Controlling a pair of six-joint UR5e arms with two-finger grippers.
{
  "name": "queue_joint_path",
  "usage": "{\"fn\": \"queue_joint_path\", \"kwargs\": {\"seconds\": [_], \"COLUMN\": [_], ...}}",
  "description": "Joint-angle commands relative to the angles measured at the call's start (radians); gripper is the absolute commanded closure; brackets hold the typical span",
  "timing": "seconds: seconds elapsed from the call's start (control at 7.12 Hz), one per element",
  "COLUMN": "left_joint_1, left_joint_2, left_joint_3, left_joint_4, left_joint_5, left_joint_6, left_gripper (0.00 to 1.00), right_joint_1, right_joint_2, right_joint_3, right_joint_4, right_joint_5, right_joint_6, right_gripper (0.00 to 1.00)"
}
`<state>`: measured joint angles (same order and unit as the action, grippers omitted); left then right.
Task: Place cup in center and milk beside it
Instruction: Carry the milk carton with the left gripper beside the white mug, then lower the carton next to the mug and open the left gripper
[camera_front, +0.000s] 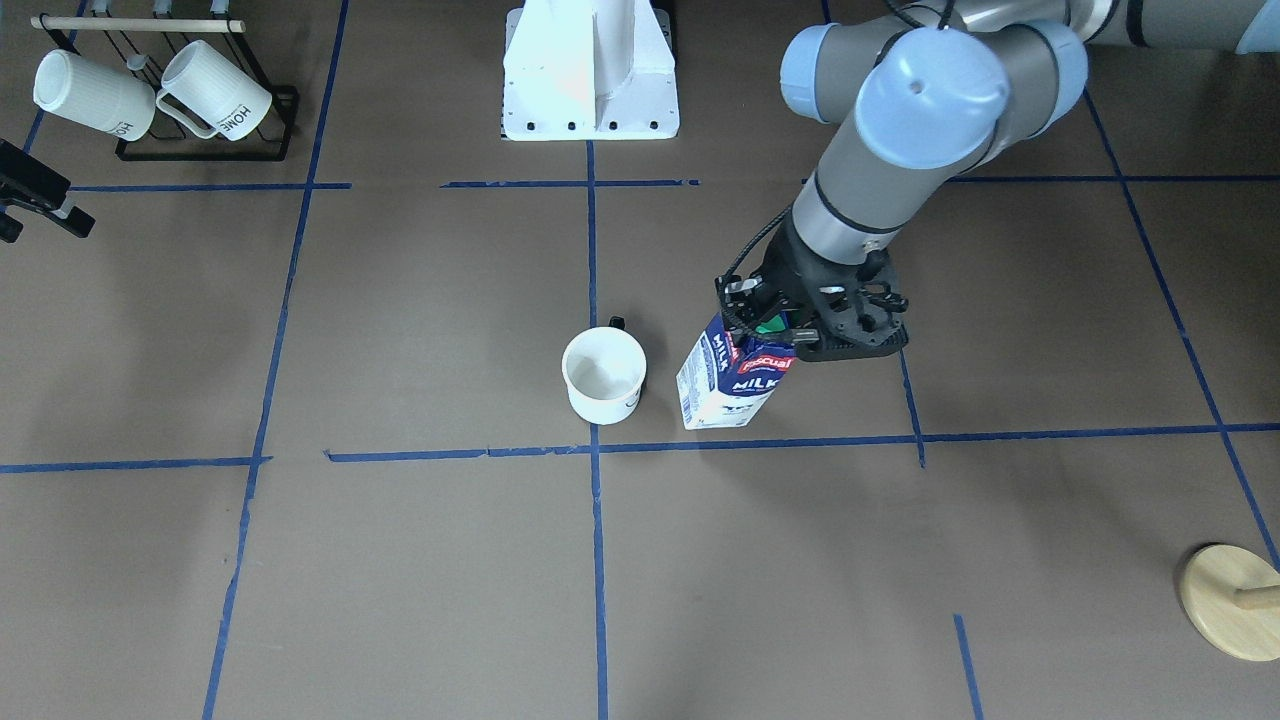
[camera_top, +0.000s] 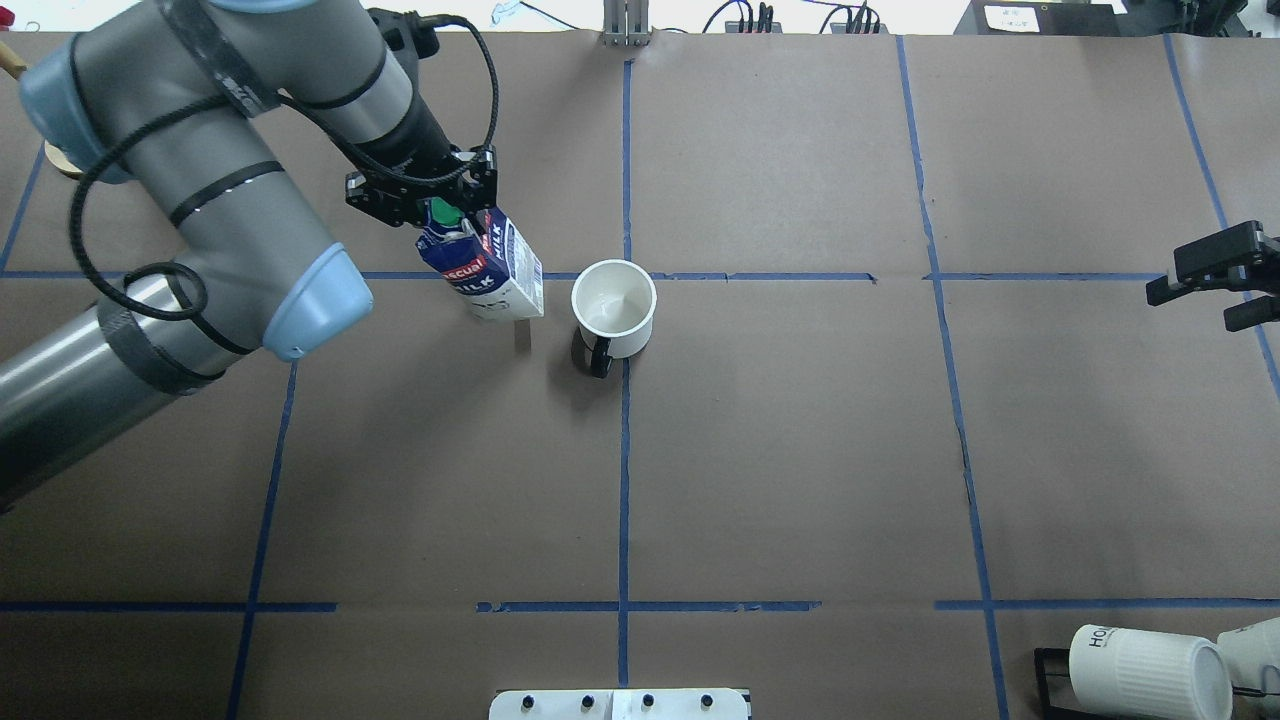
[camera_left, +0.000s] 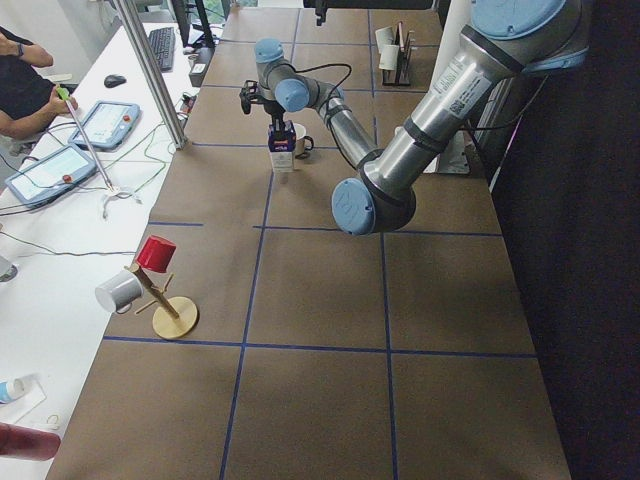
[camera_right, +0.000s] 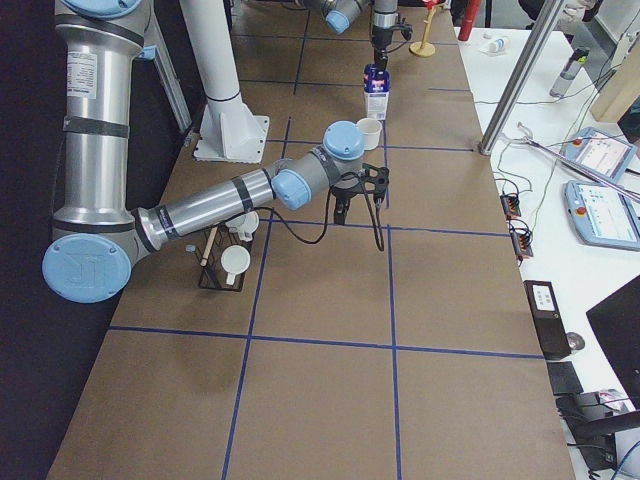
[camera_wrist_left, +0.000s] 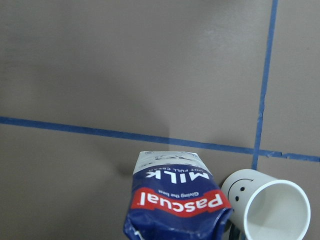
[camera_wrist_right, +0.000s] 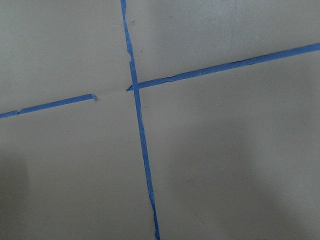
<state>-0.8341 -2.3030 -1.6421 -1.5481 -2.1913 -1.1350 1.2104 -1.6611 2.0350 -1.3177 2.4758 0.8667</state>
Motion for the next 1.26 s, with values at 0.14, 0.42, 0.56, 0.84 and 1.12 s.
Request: {"fn": "queue_joint_path", "kwargs": {"seconds": [0.14,0.42,0.56,0.84,1.12], "left_joint_1": [0.042,0.046,0.055,0.067,0.021], "left_joint_2": [-0.036,-0.049,-0.056,-0.067,-0.053], "left_joint_3": [0.034,0.036,0.042,0.026,-0.148], "left_joint_4": [-0.001,-0.001,-0.003,0.002,0.125], "left_joint_5": [0.034,0.034,0.071,0.111,0.104], "left_joint_6": [-0.002,-0.003,-0.005,-0.029,-0.022], "left_gripper": [0.94,0.56,0.01,0.00,0.00], "right_joint_1": [-0.002,-0.003,-0.003,-0.005,-0.005], "right_joint_2": [0.000,0.000,0.000,0.000,0.000], "right_joint_3": [-0.001,-0.001,-0.001,-0.002,-0.002], "right_joint_4": [0.006,0.006,0.006,0.006,0.006], "right_joint_5": [0.000,0.000,0.000,0.000,0.000], "right_joint_6": [0.002,0.002,0.002,0.002,0.000], "right_gripper": [0.00,0.00,0.00,0.00,0.00]}}
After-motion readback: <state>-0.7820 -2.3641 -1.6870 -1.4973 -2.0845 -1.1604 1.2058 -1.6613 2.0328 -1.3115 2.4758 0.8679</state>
